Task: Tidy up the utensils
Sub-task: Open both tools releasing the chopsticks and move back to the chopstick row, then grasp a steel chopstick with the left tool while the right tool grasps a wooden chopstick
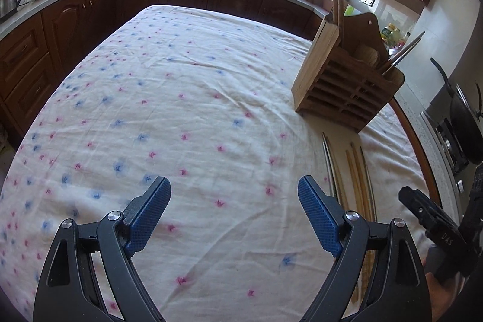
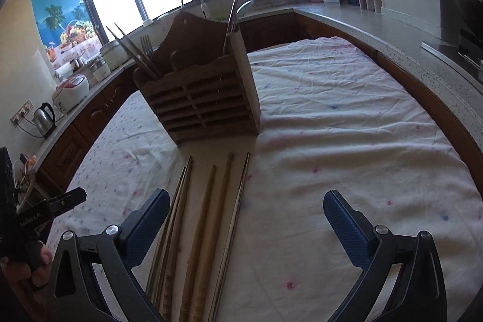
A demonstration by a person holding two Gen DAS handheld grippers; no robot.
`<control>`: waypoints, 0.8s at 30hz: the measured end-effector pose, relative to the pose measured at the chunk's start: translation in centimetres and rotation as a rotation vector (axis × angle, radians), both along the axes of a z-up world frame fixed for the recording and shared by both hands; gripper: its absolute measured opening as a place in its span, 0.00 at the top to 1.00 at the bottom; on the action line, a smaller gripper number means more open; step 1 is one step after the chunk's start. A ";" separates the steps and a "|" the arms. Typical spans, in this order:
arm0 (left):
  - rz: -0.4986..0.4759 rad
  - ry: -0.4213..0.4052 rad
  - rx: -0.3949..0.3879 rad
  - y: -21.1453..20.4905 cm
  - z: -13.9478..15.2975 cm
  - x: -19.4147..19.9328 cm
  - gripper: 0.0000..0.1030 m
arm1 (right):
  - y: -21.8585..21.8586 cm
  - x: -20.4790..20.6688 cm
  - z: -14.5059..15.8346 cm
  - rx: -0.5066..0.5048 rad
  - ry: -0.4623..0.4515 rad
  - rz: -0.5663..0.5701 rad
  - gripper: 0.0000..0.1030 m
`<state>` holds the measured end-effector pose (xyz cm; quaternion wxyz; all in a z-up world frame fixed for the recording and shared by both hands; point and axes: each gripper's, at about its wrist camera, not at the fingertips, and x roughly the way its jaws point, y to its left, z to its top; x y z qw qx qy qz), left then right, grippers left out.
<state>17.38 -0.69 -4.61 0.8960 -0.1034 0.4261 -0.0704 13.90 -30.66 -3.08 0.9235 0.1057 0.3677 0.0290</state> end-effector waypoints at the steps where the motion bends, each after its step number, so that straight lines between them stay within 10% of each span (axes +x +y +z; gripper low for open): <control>1: -0.003 0.006 0.006 0.0 -0.2 -0.1 0.14 | 0.5 0.2 -0.6 -0.018 0.024 0.013 0.02; 13: -0.068 0.039 0.046 -2.2 -1.3 -0.3 0.14 | 1.7 1.6 -4.1 -0.228 0.185 0.020 0.06; 24: -0.188 0.077 0.135 -8.3 -2.3 1.8 0.15 | -4.9 -0.8 -3.1 -0.091 0.157 -0.096 0.07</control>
